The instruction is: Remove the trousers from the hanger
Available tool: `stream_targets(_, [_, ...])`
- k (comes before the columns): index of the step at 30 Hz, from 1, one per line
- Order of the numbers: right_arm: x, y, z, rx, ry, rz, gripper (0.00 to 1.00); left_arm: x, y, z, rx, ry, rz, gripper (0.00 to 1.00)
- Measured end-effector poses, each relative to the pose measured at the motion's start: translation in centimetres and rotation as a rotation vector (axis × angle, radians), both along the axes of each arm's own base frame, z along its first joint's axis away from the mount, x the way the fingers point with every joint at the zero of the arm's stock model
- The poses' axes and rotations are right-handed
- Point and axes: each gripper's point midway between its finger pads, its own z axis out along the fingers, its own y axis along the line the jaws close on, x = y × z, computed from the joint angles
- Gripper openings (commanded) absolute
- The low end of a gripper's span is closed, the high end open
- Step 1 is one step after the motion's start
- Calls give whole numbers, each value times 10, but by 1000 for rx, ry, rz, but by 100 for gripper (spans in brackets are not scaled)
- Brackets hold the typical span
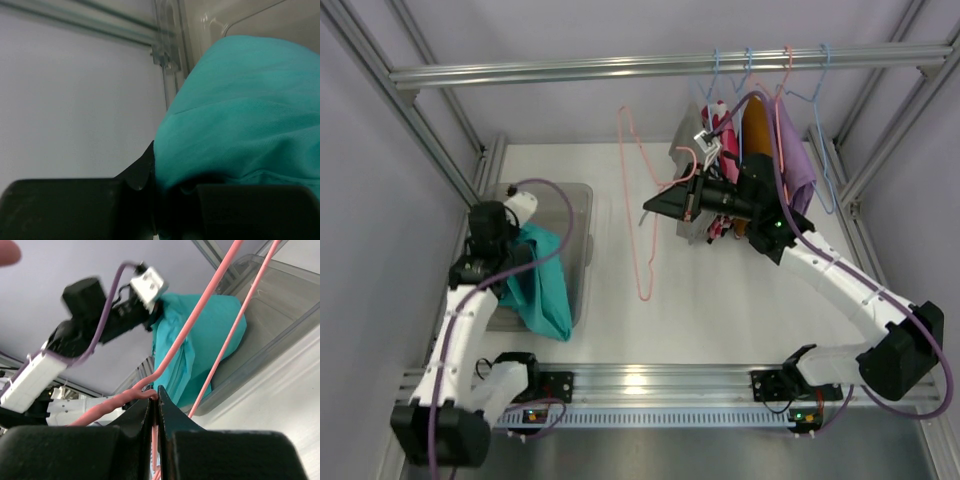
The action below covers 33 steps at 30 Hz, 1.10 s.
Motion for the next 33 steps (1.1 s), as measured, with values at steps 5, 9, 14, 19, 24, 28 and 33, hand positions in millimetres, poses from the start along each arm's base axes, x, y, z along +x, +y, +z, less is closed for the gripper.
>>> stream_targets(5, [2,-2,8,8,-12,-7,0,53,36,-22,-235,42,128,0])
stream_targets(9, [3,-3,9,7,-20,-11,0,76,18,-36,-354,38,70,14])
stream_targets(14, [2,-5,11,6,-33,-15,0,92,-15,-50,-540,45,-28,58])
stream_targets(19, [-1,-10,14,0,-48,-22,0,91,-38,-39,-740,18,-92,86])
stream_targets(24, [-8,-16,25,15,-65,-33,0,64,-59,23,-861,-113,-208,95])
stream_targets(28, [-14,-24,37,46,-69,-64,0,17,-88,110,-884,-274,-380,98])
stream_targets(33, [-10,-26,28,55,-14,-120,0,-31,-132,177,-919,-276,-625,99])
